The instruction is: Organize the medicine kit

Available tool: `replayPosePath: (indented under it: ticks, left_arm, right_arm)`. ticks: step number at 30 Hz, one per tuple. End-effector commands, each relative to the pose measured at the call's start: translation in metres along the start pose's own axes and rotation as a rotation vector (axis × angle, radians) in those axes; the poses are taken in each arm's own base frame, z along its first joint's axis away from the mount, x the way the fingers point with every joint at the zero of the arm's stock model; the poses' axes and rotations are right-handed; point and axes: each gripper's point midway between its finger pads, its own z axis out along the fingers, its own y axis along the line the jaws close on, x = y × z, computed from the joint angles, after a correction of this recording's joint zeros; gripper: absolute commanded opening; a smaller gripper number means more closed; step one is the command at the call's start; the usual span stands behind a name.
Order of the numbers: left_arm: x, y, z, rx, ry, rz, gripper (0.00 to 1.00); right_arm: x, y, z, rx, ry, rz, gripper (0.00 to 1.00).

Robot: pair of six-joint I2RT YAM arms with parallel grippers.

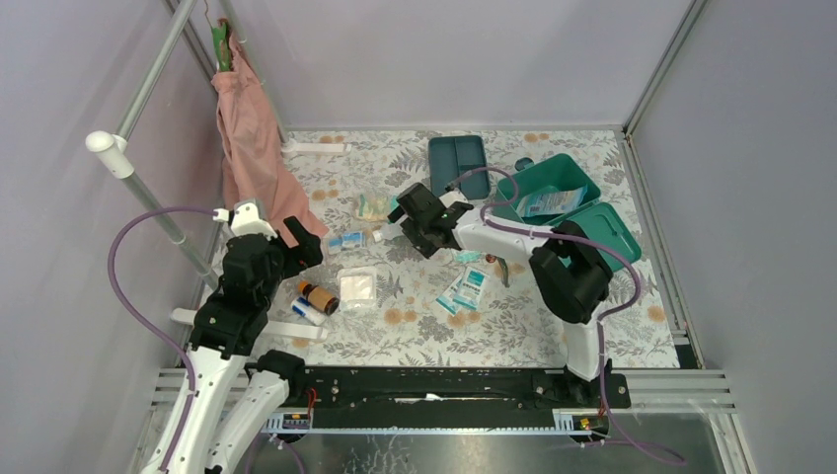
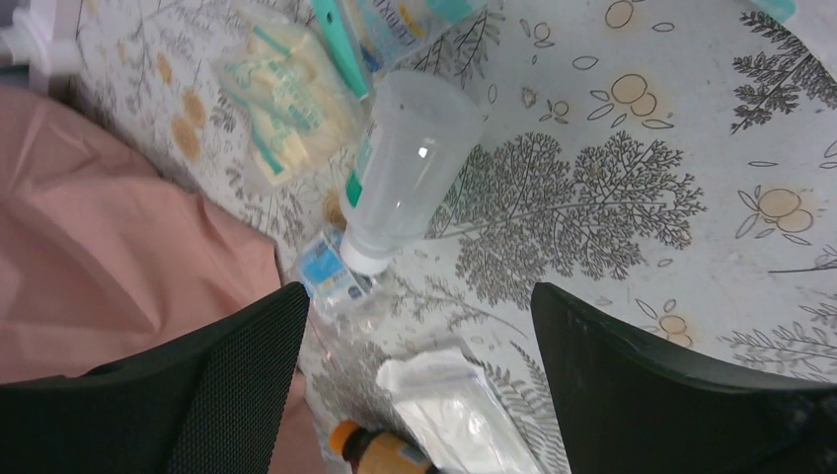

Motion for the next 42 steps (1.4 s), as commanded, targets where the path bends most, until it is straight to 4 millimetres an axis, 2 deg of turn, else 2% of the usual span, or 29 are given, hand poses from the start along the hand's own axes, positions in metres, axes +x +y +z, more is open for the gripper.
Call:
replayPosePath:
  ticks: [1,4,11,21,30,34,36,38,42]
  left_arm:
    - [-0.002,0.002,0.004,-0.007,-0.015,0.012,0.99]
    - [-0.002,0.001,0.004,-0.004,-0.015,0.012,0.99]
    - [-0.003,0.001,0.003,-0.003,-0.020,0.011,0.99]
    - [-0.003,0.001,0.004,-0.004,-0.019,0.012,0.99]
    - [-0.002,0.001,0.004,-0.007,-0.014,0.014,0.99]
    - [-0.001,0.001,0.005,-0.008,-0.012,0.015,0.99]
    - [-0.001,0.002,0.005,-0.009,-0.010,0.015,0.99]
    - [-0.001,0.001,0.006,-0.008,-0.010,0.015,0.99]
    - [-0.001,0.001,0.006,-0.009,-0.008,0.016,0.99]
  right_arm:
    - [-0.009,0.006,0.011,0.064,-0.107,0.128,0.92]
    - [-0.005,0.002,0.025,0.108,-0.118,0.137,0.92]
    - [0.004,0.010,0.045,0.140,-0.115,0.114,0.90]
    - [0.004,0.006,0.067,0.168,-0.146,0.068,0.74]
    - [0.010,-0.011,0.084,0.213,-0.145,-0.028,0.59]
    - [-0.004,-0.016,0.072,0.226,-0.196,-0.091,0.49]
    - [-0.014,-0.013,0.059,0.206,-0.223,-0.150,0.46]
    - [-0.026,0.006,0.038,0.126,-0.241,-0.212,0.44]
    - [-0.027,0.038,0.003,-0.073,-0.122,-0.414,0.45]
